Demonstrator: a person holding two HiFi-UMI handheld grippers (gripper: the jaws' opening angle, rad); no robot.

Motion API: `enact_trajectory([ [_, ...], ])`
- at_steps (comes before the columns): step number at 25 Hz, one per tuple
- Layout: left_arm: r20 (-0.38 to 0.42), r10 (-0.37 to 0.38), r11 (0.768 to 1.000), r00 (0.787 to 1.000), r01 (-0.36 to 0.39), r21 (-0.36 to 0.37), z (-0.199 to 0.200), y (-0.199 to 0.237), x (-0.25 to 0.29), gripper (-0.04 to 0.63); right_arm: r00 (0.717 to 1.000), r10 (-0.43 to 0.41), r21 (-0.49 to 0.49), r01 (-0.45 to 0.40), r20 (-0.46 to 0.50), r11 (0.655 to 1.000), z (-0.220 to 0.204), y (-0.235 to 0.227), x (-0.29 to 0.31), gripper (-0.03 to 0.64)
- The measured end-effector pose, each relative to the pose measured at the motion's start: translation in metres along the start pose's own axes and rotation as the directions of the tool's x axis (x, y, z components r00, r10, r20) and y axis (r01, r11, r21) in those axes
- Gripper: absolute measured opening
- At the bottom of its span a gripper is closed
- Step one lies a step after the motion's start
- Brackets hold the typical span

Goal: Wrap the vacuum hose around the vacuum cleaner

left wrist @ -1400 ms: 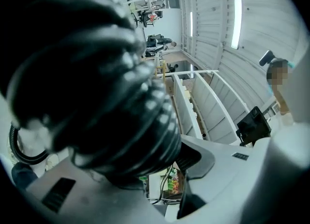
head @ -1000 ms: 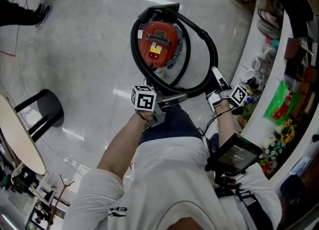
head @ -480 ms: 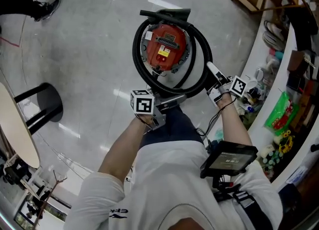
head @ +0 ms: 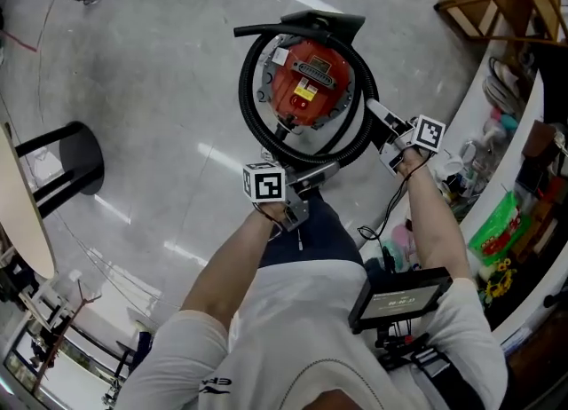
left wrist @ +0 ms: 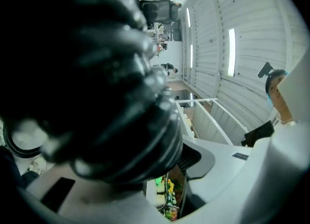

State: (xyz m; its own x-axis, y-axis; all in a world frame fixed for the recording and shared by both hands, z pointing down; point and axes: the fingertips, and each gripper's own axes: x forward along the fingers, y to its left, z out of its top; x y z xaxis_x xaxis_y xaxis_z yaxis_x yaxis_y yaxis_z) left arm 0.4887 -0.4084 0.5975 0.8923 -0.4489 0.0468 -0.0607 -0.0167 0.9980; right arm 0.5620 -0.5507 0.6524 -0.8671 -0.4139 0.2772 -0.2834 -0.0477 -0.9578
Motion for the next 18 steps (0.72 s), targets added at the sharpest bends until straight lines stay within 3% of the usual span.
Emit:
enact_trajectory([
  [5,0.08,0.02,0.998,0.997,-0.015,-0.066,0.007,0.032,0.011,0.173,0.996,-0.038,-0.08,0.031,-0.085,0.996,0.015,-0.018,0.02,0.201],
  [8,0.093,0.07,0.994,0.993,-0.062,-0.091,0.004,0.056,0.016,0.173,0.99,-0.053,-0.116,0.038,-0.128,0.992,0.021,-0.029,0.025,0.199],
  [11,0.105,0.064,0.987,0.992,-0.047,-0.152,-0.004,0.07,0.027,0.173,0.979,-0.07,-0.183,0.035,-0.191,0.983,0.023,-0.036,0.028,0.199],
  [18,0.152,0.096,0.96,0.984,-0.051,-0.277,-0.017,0.121,0.042,0.175,0.913,-0.234,-0.381,0.096,-0.335,0.92,0.023,-0.073,0.044,0.198],
])
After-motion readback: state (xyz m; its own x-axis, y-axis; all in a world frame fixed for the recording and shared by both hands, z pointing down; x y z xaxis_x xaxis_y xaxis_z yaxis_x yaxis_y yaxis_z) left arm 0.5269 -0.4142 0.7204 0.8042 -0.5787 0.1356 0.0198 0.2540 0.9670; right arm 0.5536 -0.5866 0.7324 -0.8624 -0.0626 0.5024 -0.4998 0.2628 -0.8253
